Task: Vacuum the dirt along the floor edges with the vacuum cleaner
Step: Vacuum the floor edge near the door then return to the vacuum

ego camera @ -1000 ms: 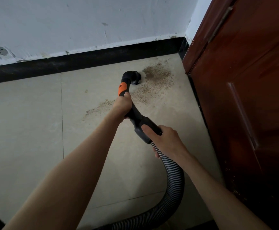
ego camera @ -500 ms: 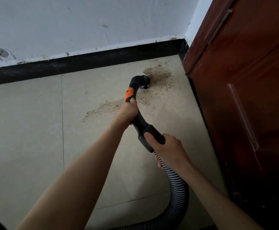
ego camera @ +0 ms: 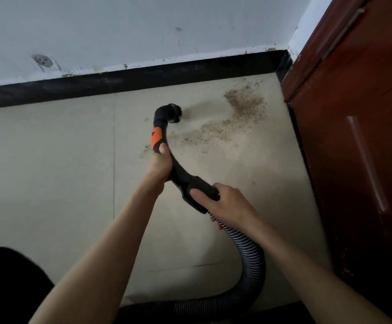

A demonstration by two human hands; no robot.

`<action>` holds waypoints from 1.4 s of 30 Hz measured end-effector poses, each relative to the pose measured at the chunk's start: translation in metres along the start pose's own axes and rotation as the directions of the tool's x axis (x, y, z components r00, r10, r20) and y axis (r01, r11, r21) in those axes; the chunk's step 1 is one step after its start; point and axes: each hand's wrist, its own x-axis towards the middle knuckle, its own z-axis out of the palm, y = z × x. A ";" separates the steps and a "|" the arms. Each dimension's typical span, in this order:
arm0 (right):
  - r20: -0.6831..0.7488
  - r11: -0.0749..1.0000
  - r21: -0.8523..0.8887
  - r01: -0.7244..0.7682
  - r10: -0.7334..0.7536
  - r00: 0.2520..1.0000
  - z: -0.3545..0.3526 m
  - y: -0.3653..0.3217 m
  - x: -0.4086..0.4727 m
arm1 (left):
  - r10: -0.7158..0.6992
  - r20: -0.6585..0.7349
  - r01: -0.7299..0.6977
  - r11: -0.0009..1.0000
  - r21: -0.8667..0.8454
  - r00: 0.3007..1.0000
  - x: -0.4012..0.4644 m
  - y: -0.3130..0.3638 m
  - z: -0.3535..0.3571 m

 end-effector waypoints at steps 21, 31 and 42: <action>0.212 0.952 -0.254 0.169 -0.116 0.970 0.033 -0.012 -0.022 | -0.306 -0.065 0.262 0.892 -0.369 0.950 -0.048 -0.084 -0.055; 0.199 0.960 -0.239 0.148 -0.101 0.975 0.032 -0.013 -0.022 | -0.299 -0.078 0.256 0.904 -0.343 0.951 -0.043 -0.080 -0.052; 0.010 0.975 -0.221 -0.014 0.017 1.000 0.017 -0.013 -0.025 | -0.203 0.047 0.208 0.969 -0.130 0.978 -0.028 -0.031 -0.023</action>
